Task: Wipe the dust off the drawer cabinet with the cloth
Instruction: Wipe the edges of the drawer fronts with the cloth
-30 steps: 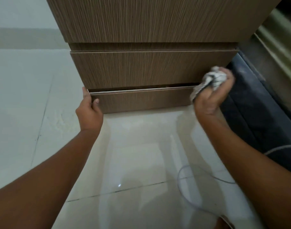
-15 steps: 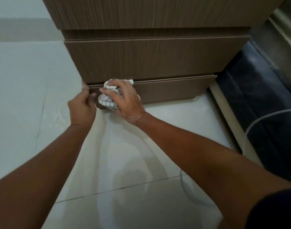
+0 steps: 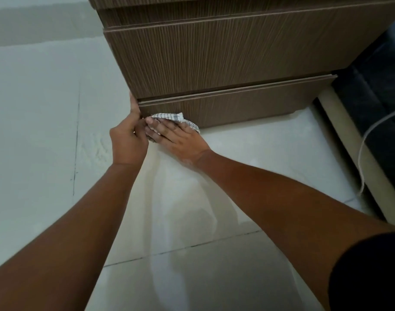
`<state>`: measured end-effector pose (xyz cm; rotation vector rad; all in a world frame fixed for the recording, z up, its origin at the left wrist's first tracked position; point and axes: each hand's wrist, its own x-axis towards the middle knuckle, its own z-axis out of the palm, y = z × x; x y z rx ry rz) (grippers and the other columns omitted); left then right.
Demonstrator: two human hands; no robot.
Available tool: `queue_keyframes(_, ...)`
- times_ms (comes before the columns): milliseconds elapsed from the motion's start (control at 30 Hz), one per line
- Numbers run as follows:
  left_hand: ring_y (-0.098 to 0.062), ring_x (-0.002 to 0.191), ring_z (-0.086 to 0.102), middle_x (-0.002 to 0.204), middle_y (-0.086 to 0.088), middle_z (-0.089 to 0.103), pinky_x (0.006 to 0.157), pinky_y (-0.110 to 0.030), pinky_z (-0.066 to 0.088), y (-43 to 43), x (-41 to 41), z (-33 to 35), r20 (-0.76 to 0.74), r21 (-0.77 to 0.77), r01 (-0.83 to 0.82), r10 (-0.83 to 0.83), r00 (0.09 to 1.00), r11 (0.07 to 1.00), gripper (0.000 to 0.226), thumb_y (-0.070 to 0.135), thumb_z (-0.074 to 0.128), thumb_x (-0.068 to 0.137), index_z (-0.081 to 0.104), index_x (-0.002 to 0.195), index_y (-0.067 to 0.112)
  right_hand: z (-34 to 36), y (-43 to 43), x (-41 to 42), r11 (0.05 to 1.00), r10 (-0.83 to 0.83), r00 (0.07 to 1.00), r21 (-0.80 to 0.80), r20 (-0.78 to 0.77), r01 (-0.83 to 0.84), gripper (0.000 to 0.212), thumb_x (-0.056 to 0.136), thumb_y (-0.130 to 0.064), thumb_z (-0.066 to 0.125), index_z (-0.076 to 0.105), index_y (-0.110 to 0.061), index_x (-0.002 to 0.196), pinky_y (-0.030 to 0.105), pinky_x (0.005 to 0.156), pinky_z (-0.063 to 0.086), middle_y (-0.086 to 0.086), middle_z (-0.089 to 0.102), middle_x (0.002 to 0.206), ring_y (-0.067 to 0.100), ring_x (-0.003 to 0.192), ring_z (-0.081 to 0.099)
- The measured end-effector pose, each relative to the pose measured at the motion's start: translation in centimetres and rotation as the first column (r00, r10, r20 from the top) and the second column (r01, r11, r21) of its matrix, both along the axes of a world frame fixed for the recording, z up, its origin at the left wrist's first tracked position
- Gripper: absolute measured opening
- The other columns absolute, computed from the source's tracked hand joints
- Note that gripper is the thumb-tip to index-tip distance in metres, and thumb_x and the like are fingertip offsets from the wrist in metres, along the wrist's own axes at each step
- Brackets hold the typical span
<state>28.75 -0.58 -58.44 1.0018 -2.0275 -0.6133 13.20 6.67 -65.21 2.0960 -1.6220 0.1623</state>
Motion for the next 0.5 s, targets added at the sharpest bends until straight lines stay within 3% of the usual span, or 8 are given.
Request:
queue_keyframes(100,0.004,0.094,0.056,0.101,0.006,0.063,0.089,0.007,0.035,0.6,-0.5,-0.2,-0.004,0.032,-0.017,0.017,1.0,0.999,0.063,-0.004,0.047,0.095,0.032,0.156,0.008,0.2,0.4,-1.7,0.999,0.013,0.999,0.043,-0.041,-0.012,0.063,0.1,-0.012,0.028,0.02,-0.027,0.16,0.037,0.12,0.021,-0.008,0.029,0.165,0.016,0.15,0.032)
queue_keyframes(200,0.006,0.103,0.057,0.118,0.008,0.063,0.095,0.003,0.037,1.1,-1.4,-0.5,-0.022,0.098,-0.019,0.022,1.0,0.995,0.073,-0.004,0.049,0.095,0.02,0.16,0.013,0.6,2.0,-4.1,0.999,-0.035,0.998,0.037,-0.058,0.037,0.061,0.102,-0.01,0.009,0.024,-0.029,0.159,0.038,0.118,0.02,-0.008,0.029,0.164,0.017,0.15,0.025)
queue_keyframes(233,0.006,0.098,0.06,0.119,0.007,0.064,0.095,0.0,0.039,1.2,-1.6,-0.7,-0.021,0.126,-0.033,0.036,0.999,0.992,0.076,-0.002,0.049,0.095,0.015,0.161,0.017,0.6,2.6,-5.0,0.998,-0.055,0.997,0.034,-0.05,0.057,0.067,0.098,-0.006,0.01,0.02,-0.029,0.16,0.039,0.118,0.019,-0.006,0.023,0.166,0.019,0.151,0.019)
queue_keyframes(300,0.007,0.078,0.056,0.1,0.002,0.064,0.087,-0.005,0.043,1.5,-2.1,-1.2,-0.009,0.148,-0.079,0.081,0.997,0.986,0.083,0.001,0.05,0.095,0.005,0.161,0.024,0.8,4.1,-7.0,0.994,-0.1,0.995,0.045,-0.019,0.101,0.078,0.088,-0.005,0.023,0.012,-0.03,0.161,0.043,0.118,0.017,-0.005,0.01,0.168,0.02,0.152,0.013)
queue_keyframes(367,-0.006,0.076,0.058,0.096,-0.012,0.064,0.089,-0.018,0.049,1.9,-2.6,-1.5,0.007,0.165,-0.12,0.12,0.993,0.979,0.09,0.002,0.051,0.095,-0.005,0.159,0.031,1.0,5.5,-8.8,0.987,-0.159,0.987,0.04,0.008,0.158,0.086,0.082,-0.008,0.032,0.01,-0.032,0.161,0.045,0.116,0.018,-0.004,0.007,0.167,0.021,0.149,0.02)
queue_keyframes(433,-0.028,0.1,0.065,0.119,-0.02,0.063,0.102,-0.038,0.051,2.2,-3.1,-1.5,0.013,0.211,-0.132,0.132,0.991,0.969,0.096,-0.001,0.052,0.095,-0.012,0.157,0.035,1.0,6.6,-10.2,0.974,-0.226,0.973,0.028,0.052,0.225,0.094,0.078,-0.011,0.045,0.006,-0.034,0.16,0.046,0.117,0.016,-0.003,0.002,0.167,0.023,0.146,0.022)
queue_keyframes(500,-0.033,0.129,0.052,0.146,-0.02,0.049,0.112,-0.045,0.043,2.7,-4.0,-1.5,0.005,0.218,-0.133,0.135,0.991,0.967,0.096,-0.004,0.053,0.095,-0.011,0.159,0.027,0.7,7.4,-11.3,0.954,-0.3,0.946,0.024,0.124,0.299,0.103,0.077,-0.013,0.065,0.006,-0.035,0.158,0.048,0.119,0.01,-0.002,-0.001,0.166,0.026,0.146,0.02)
